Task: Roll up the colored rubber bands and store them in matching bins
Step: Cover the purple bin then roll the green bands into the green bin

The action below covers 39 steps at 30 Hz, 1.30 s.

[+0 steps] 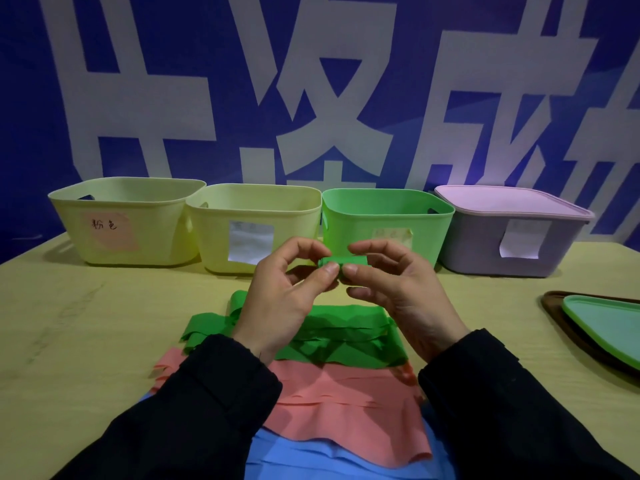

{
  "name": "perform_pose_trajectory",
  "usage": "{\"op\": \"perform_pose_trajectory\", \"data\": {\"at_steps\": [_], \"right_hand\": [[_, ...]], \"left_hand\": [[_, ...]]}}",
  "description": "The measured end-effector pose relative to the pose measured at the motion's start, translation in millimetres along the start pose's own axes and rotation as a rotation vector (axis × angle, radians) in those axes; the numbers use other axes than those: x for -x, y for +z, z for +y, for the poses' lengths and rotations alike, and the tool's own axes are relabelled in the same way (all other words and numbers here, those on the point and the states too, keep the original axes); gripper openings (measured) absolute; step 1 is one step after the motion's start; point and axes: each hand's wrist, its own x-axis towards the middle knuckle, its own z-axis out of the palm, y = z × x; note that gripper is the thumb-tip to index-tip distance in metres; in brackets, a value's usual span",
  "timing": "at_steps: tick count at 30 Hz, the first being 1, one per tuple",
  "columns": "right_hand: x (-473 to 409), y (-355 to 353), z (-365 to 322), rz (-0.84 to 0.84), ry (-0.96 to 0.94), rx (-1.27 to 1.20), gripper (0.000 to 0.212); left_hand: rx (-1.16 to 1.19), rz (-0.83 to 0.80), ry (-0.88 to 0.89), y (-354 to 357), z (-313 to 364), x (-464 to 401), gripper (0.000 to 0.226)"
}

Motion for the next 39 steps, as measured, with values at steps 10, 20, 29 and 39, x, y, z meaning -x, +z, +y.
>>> {"op": "perform_pose_trajectory", "data": {"at_steps": [10, 20, 29, 39], "right_hand": [[0, -4, -3, -0.015, 0.004, 0.002, 0.026], [-2, -7, 2, -0.033, -0.061, 0.176, 0.005], [-5, -12, 4, -0.061, -0.041, 0.273, 0.022], [-4, -13, 0, -0.048, -0.054, 0.152, 0.014]], "left_hand": [[-0.062, 0.053, 0.019, -2, 1, 0, 0.012], [-0.128, 0.056, 0.007, 2, -7, 1, 0.017], [-0.169, 0.101, 0.030, 2, -7, 0, 0.016], [-0.023, 0.093, -0.016, 3, -5, 2, 0.014]]}}
